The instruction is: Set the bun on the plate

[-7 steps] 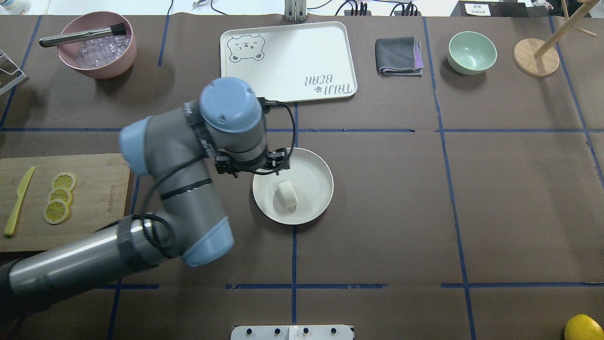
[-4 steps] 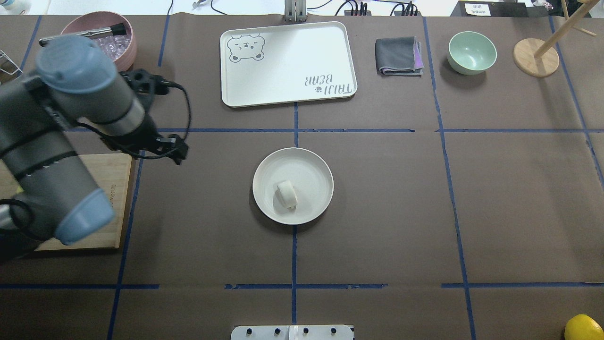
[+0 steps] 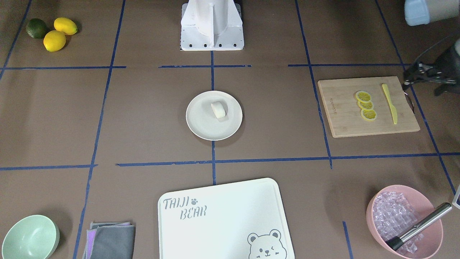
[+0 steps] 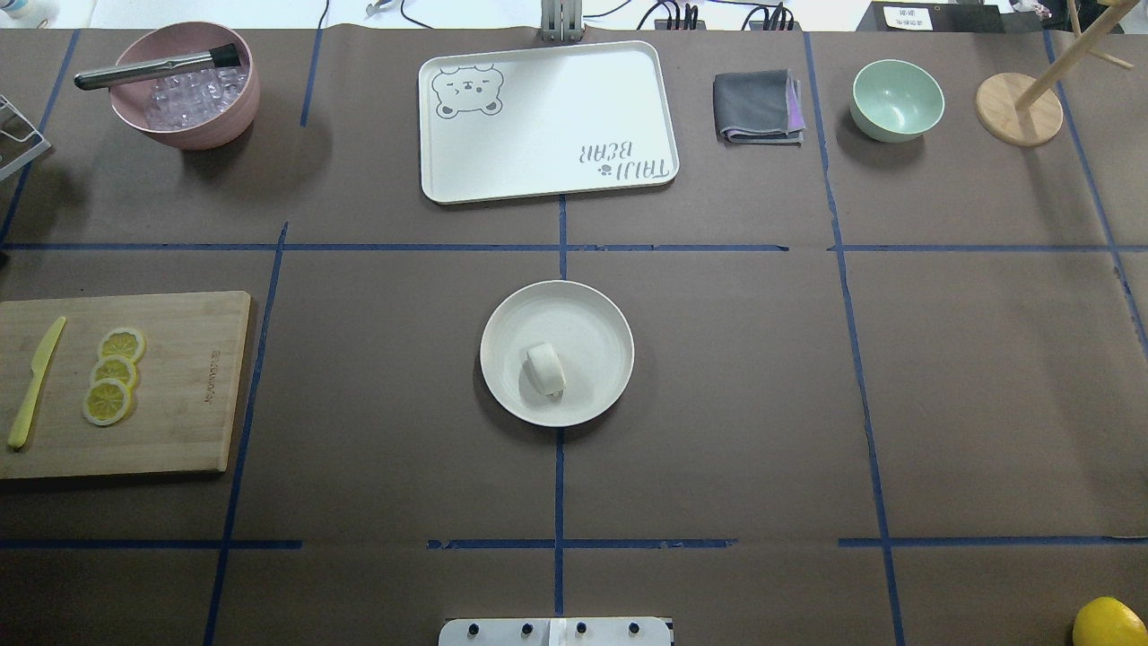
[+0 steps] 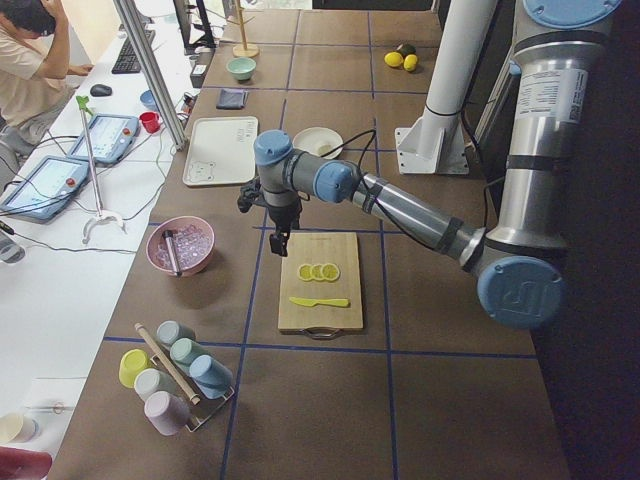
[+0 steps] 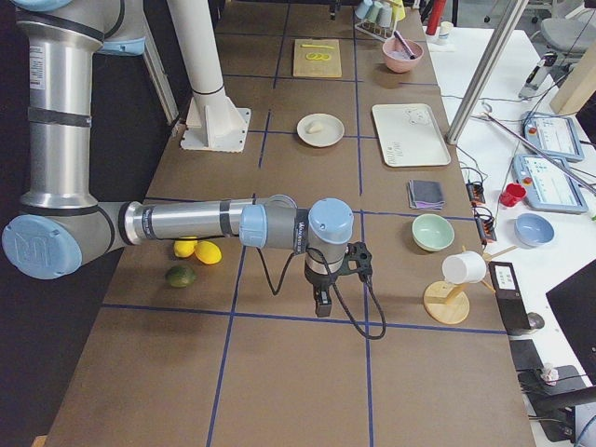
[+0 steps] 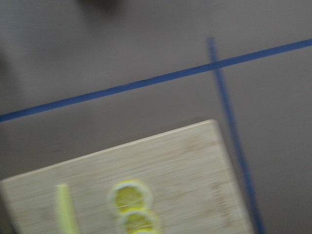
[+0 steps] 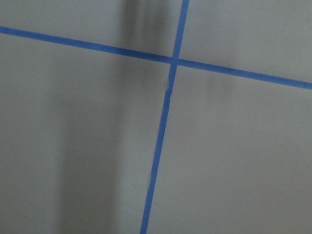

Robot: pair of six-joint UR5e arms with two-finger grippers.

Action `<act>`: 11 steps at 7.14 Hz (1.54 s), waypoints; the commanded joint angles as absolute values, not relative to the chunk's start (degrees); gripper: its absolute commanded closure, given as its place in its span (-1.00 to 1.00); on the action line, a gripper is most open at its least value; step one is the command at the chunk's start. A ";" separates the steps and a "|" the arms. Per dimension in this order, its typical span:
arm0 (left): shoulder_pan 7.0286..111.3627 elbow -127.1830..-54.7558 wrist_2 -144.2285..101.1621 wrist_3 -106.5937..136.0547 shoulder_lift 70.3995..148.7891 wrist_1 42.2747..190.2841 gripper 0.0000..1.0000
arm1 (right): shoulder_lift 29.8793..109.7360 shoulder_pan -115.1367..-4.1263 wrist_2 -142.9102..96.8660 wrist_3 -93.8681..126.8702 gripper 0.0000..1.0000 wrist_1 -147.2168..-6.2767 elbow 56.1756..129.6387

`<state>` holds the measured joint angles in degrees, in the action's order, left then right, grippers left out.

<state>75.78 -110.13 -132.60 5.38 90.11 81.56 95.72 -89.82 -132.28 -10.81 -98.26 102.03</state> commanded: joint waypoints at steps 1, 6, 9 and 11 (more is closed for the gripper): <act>84.70 -107.14 -134.12 -2.44 82.39 82.53 -1.00 | 95.71 -89.82 -132.28 -10.81 -0.99 -98.26 102.04; 90.17 -102.82 -132.98 -1.50 81.83 82.79 -1.00 | 95.54 -89.82 -132.28 -10.81 -0.99 -98.17 102.13; 90.09 -102.66 -132.98 -2.11 81.83 82.62 -1.00 | 95.54 -89.82 -132.28 -10.81 -0.99 -98.26 102.22; 90.09 -102.92 -133.07 -2.11 81.83 82.70 -1.00 | 95.54 -89.82 -132.28 -10.81 -0.99 -98.26 102.13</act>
<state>90.10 -102.86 -133.04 -2.07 81.85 82.65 95.54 -89.82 -132.27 -10.81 -98.22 102.17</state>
